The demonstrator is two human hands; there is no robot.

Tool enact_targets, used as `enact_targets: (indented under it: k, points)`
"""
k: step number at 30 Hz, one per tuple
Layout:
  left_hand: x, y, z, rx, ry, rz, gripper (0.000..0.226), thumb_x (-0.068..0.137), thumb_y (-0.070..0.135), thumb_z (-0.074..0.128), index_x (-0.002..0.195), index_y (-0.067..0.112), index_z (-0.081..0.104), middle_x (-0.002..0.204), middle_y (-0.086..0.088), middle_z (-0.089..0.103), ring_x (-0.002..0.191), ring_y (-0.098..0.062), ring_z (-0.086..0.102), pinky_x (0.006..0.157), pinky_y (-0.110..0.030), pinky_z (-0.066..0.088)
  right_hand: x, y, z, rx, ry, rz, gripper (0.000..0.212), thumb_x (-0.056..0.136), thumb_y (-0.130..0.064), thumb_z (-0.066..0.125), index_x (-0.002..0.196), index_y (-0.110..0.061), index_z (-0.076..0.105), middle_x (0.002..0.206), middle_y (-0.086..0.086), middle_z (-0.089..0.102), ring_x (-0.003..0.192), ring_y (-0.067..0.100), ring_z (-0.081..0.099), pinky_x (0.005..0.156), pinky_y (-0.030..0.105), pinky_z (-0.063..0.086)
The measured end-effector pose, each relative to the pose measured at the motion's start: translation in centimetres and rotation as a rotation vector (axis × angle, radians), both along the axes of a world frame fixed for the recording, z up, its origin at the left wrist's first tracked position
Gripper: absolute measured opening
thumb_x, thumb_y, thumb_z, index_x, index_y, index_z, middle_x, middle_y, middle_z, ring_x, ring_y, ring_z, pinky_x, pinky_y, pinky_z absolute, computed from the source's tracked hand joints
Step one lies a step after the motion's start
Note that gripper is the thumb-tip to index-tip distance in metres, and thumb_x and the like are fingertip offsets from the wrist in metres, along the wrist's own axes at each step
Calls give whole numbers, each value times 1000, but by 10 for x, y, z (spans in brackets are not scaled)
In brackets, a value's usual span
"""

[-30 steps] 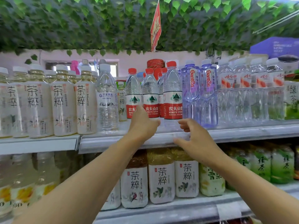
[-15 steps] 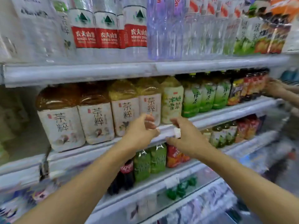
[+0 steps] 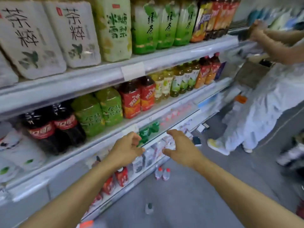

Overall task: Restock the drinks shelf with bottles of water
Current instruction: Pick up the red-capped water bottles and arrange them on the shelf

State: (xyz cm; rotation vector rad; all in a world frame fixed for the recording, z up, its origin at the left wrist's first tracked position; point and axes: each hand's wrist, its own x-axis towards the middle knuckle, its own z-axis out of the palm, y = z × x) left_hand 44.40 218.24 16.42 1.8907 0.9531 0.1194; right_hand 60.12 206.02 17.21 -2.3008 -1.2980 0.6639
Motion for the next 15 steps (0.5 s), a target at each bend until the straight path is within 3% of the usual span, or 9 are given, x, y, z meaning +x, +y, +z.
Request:
enact_targets:
  k: [2,4,7,10,13,15]
  points:
    - [14,-10,-24,2,30,-5,27,86,14,65,111,15,53,107,-1,53,97,-19,56,74,-24,43,19,-9,-20,-43,9,-14,64,87,-26,64,141,-13,33,142,11,36,129,24,38,97,25,31]
    - [30,-21,-47,-13,39,33,21,83,10,66,92,25,54,99,-2,55,87,-19,56,71,-26,46,40,-16,-42,-76,21,-11,63,86,-24,66,140,-11,35,140,12,39,127,25,41,97,25,30]
    - [58,-36,-80,-62,74,122,26,71,18,69,79,33,49,91,-1,58,89,-25,61,80,-35,50,73,-27,-76,-130,65,-21,63,86,-23,66,140,-12,36,139,11,39,118,25,49,90,20,33]
    - [85,-52,-114,-139,90,181,30,68,21,74,83,30,50,94,-3,57,87,-25,59,81,-42,51,105,-35,-112,-159,90,-16,59,85,-24,67,136,-9,40,133,12,44,113,24,52,85,18,32]
    - [107,-66,-151,-159,123,206,31,74,15,73,97,20,53,96,-1,56,88,-18,56,82,-35,51,131,-40,-150,-197,149,-23,51,86,-22,67,131,-8,46,126,14,50,116,27,51,93,27,36]
    - [117,-72,-172,-160,123,222,35,70,21,72,99,20,53,95,2,57,88,-16,56,81,-29,48,147,-42,-178,-211,172,-35,50,86,-21,66,130,-9,47,126,14,51,116,28,51,92,29,38]
